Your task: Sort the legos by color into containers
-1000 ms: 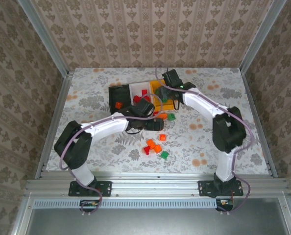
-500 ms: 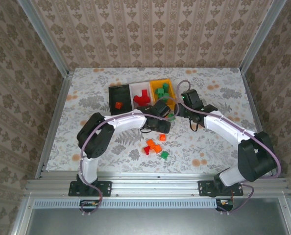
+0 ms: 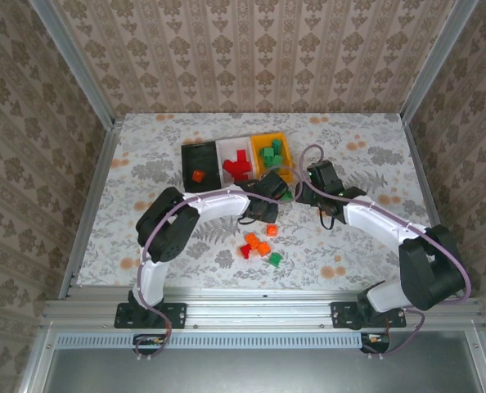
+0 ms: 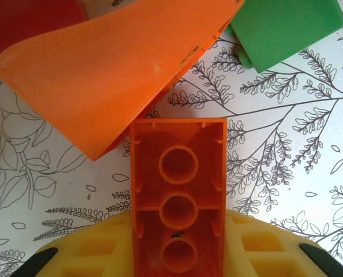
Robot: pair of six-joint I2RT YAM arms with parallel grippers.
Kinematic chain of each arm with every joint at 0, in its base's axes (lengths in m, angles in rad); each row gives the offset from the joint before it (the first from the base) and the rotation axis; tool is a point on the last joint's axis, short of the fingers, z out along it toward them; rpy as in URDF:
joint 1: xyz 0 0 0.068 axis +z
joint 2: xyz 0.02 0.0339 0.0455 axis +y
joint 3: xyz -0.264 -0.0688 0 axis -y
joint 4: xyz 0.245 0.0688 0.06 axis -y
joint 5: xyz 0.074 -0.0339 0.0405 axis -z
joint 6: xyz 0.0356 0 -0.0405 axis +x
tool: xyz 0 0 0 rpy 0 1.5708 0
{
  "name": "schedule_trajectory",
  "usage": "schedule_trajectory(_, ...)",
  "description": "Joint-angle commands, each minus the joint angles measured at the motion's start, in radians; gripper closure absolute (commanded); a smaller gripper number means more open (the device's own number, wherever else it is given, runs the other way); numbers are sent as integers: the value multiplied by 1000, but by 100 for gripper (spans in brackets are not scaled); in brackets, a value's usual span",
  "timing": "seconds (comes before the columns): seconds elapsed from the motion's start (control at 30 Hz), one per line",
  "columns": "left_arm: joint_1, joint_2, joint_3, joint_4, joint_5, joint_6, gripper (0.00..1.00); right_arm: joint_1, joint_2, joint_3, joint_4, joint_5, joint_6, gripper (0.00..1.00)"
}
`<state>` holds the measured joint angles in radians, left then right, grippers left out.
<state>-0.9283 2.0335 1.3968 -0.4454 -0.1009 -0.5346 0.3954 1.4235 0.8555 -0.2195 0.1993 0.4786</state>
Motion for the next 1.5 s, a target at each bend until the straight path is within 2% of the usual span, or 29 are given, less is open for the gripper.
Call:
schedule_trajectory(0.0,-17,-84,-18,-28,-27,7,73,-7,-24,-17,55,15,21,35)
schedule_trajectory(0.2,-20,-359,-126,-95,-81,33,73,-7,-24,-33,87,8,35,35)
schedule_trajectory(0.33,59,-470,-90,-257,-238,92,70,-7,-24,-35,100,3,37,35)
schedule_trajectory(0.4,143,-459,-47,-312,-245,132,70,-7,-25,-48,110,9,40,35)
schedule_trajectory(0.57,350,-348,1,-297,-132,165,71,-5,-25,-88,152,4,77,36)
schedule_trajectory(0.7,446,-219,99,-310,-64,184,71,-6,-21,-134,202,40,136,35)
schedule_trajectory(0.87,467,-104,231,-364,-61,222,68,-6,-24,-183,256,79,172,34)
schedule_trajectory(1.0,504,-57,262,-367,-51,214,66,-6,-52,-191,267,77,180,34)
schedule_trajectory(1.03,506,-54,263,-364,-52,213,64,-6,-51,-190,269,76,180,34)
schedule_trajectory(1.1,507,-56,261,-354,-38,217,53,-6,-45,-185,264,72,178,34)
schedule_trajectory(1.27,508,-100,238,-319,-23,225,34,-6,-38,-182,266,69,177,33)
schedule_trajectory(1.37,505,-156,238,-328,-9,209,32,-6,-40,-184,266,71,176,33)
schedule_trajectory(1.47,479,-260,169,-280,42,199,29,-6,-41,-185,268,72,176,33)
